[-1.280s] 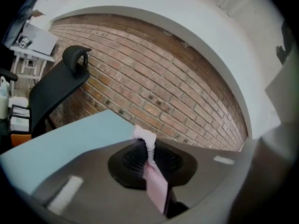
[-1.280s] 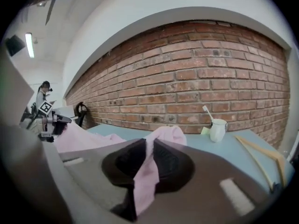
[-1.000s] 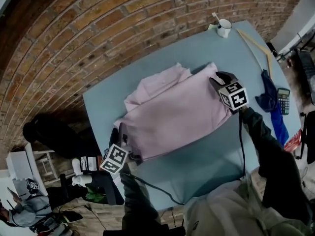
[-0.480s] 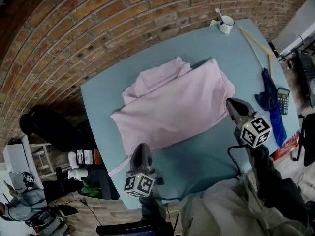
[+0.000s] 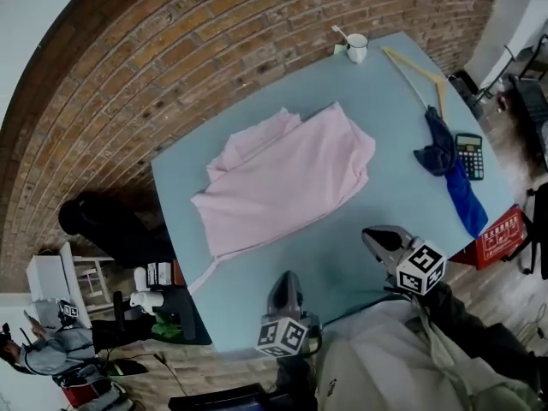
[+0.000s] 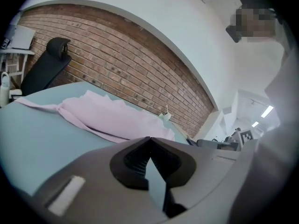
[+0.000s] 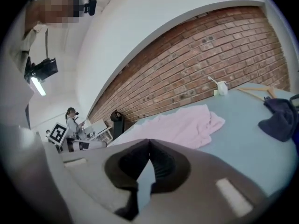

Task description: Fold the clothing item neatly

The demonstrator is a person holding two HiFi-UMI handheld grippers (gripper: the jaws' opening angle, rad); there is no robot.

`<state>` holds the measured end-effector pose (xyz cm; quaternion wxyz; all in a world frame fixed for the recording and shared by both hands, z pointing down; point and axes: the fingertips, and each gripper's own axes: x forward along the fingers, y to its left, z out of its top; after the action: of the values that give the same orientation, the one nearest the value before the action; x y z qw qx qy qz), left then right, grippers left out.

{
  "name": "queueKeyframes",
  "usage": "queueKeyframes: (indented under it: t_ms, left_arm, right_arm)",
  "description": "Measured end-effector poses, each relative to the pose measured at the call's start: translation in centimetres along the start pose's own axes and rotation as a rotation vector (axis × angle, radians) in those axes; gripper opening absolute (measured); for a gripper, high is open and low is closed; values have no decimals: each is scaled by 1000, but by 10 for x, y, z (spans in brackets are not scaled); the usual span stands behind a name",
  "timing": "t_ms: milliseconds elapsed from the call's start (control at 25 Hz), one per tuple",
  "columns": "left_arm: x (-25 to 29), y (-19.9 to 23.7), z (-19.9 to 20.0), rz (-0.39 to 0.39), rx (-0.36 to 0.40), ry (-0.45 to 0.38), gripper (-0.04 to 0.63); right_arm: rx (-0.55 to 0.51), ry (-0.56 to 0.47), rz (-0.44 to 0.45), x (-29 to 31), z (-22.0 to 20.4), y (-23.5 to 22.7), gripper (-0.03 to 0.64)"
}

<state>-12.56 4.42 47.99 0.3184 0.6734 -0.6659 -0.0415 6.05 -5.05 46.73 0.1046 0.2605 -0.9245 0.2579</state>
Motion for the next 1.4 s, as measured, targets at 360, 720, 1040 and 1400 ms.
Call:
queueKeyframes:
  t_ms: [360, 720, 1040, 1400]
  left_arm:
    - [-39, -61, -34, 9, 33, -67, 8]
    - [-56, -95, -50, 26, 92, -101, 8]
    - [-51, -104, -66, 75, 140, -93, 8]
    - [-53, -103, -68, 105, 133, -84, 8]
  right_arm:
    - [-31, 39, 48, -87, -43, 10, 2]
    - [-82, 11, 92, -111, -41, 18, 2]
    - [-147, -1, 66, -123, -44, 11, 2]
    - [-176, 47, 98, -118, -52, 18, 2]
